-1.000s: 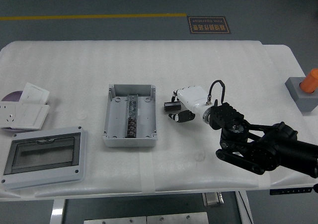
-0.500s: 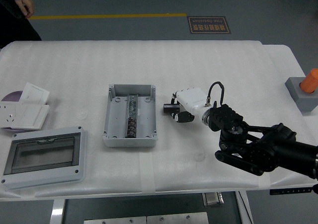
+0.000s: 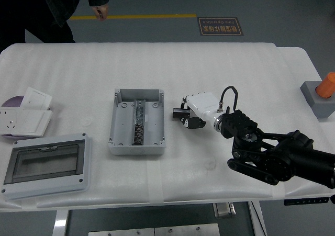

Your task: Pick up the battery,place it into the box

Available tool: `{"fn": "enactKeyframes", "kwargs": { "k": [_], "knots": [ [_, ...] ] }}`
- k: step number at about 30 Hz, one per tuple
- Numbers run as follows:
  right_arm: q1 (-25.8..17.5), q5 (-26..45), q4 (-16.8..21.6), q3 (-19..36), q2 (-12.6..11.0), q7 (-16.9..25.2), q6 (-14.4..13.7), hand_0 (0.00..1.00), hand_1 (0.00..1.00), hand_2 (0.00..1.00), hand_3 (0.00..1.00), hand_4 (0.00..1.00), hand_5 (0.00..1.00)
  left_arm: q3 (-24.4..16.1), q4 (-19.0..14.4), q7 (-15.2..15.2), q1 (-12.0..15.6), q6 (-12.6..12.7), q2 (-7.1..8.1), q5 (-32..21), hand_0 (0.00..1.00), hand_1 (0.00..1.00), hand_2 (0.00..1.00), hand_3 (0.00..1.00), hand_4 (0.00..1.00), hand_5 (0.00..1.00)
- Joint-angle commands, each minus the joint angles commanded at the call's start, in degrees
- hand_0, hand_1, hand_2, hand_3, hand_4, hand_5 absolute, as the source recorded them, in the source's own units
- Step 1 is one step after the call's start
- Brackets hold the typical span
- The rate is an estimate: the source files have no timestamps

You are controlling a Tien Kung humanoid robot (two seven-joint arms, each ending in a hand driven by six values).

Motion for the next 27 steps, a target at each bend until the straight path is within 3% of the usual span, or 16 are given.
{"fn": "enactKeyframes", "kwargs": {
  "k": [17,27],
  "knots": [
    [-0.8,1.1,0.9,3.3,-1.8,0.3,-1.3,0.426,0.514,0.396,0.596,0.518,0.368,-0.3,0.0,-0.2,0.0,0.2,-0.03,0.4,0.649,0.676,0.592,0.599,0.522,0.634],
    [-1.1,0.9,3.5,6.1,-1.9,-1.8,0.9,0.431,0.515,0.405,0.616,0.516,0.361,-0.7,0.0,0.0,0.0,0.0,-0.14,0.6,0.648,0.676,0.592,0.599,0.522,0.633]
  ]
}}
